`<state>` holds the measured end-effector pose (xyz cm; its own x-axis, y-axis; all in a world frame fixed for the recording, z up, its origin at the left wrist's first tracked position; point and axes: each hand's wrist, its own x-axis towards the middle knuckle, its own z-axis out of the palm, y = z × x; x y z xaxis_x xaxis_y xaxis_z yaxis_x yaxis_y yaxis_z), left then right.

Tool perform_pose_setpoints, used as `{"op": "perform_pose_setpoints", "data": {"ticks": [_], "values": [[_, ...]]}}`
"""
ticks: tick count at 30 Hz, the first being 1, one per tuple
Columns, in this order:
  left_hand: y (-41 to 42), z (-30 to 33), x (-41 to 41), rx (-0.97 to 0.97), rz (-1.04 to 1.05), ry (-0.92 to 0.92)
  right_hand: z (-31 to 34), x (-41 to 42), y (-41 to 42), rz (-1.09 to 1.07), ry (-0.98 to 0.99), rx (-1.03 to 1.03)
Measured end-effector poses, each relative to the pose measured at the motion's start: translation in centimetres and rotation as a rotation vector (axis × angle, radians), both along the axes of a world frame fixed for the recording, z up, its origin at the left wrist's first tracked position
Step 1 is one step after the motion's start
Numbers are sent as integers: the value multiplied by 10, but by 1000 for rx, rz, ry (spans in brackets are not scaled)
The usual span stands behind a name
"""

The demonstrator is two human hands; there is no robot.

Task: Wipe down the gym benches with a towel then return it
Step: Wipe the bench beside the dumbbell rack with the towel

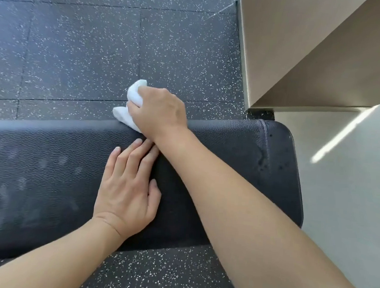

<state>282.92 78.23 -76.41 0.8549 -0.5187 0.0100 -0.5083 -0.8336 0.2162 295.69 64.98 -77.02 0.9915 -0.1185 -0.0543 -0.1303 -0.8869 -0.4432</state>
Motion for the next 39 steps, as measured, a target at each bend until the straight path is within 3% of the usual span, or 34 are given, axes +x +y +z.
{"op": "perform_pose_setpoints", "data": {"ticks": [5,8,12,18,22,25,28,30,33,36,39], "values": [[1,-3,0,16,-7,-18,2,-71,-139,-181,-208,-336],[3,-5,0,18,-8,-24,8,-105,-181,-350,-239,-266],[2,-4,0,19,-2,-22,7,-81,-134,-311,-232,-333],[-1,-3,0,18,11,-27,8,-34,4,-32,-144,-230],[-1,-2,1,11,8,-28,8,-72,-38,-57,-334,-163],[-1,-1,-1,10,7,-30,1,-132,-112,-166,-476,-254],[0,0,0,-2,13,-30,2,-190,-161,-347,-355,-282],[0,-2,-1,-12,11,-28,1,-218,-149,-390,-306,-282],[1,-4,-2,-26,14,-31,-6,-240,-80,-252,-346,-201],[1,-5,-2,-47,23,-36,-9,-233,-20,-131,-356,-96],[1,-7,-1,-57,30,-44,-4,-214,-11,-35,-405,-44]]}}
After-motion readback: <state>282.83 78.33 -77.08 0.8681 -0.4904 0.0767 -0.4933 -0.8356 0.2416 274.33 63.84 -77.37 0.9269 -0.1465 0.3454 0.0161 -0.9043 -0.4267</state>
